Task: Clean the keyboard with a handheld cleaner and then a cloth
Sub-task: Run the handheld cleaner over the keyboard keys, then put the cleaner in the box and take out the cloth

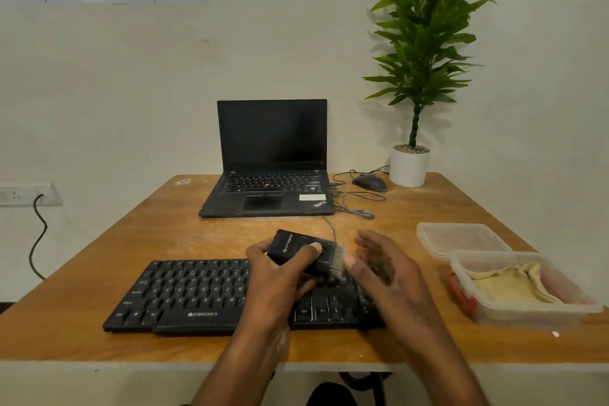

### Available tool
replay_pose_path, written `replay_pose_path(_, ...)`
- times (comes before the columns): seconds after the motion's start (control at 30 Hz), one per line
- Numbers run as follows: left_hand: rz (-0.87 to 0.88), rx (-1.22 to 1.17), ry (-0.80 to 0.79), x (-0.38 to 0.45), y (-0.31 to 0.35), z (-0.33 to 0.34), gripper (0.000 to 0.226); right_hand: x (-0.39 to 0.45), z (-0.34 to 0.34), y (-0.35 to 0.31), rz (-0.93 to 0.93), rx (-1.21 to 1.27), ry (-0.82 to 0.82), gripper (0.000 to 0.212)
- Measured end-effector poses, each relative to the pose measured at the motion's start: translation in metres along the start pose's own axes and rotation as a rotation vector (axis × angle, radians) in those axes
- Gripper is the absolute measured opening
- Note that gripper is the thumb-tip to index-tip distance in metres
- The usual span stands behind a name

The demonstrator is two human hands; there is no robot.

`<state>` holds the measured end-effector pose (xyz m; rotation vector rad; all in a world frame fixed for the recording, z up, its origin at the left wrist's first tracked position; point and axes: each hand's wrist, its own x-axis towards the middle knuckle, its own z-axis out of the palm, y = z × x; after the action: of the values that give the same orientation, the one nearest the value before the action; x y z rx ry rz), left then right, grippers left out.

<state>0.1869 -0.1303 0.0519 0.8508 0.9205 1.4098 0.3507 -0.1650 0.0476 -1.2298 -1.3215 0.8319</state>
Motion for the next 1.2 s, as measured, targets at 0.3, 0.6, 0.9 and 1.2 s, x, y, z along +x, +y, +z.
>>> replay_pose_path(0.3,0.021,-0.097,0.133,0.0,0.001,-0.011,0.064,0.005,0.072,-0.025,0.182,0.427,0.051,0.017)
replay_pose_path(0.6,0.021,-0.026,0.067,-0.006,0.008,-0.024,0.027,0.014,0.081,-0.033,0.232,0.544,0.068,0.019)
replay_pose_path(0.9,0.031,-0.03,0.104,-0.01,0.01,-0.03,0.024,0.018,0.085,-0.031,0.326,0.617,-0.007,0.022)
replay_pose_path(1.2,0.046,0.016,0.077,-0.017,0.008,-0.025,0.023,0.018,0.089,-0.028,0.337,0.602,0.049,0.032)
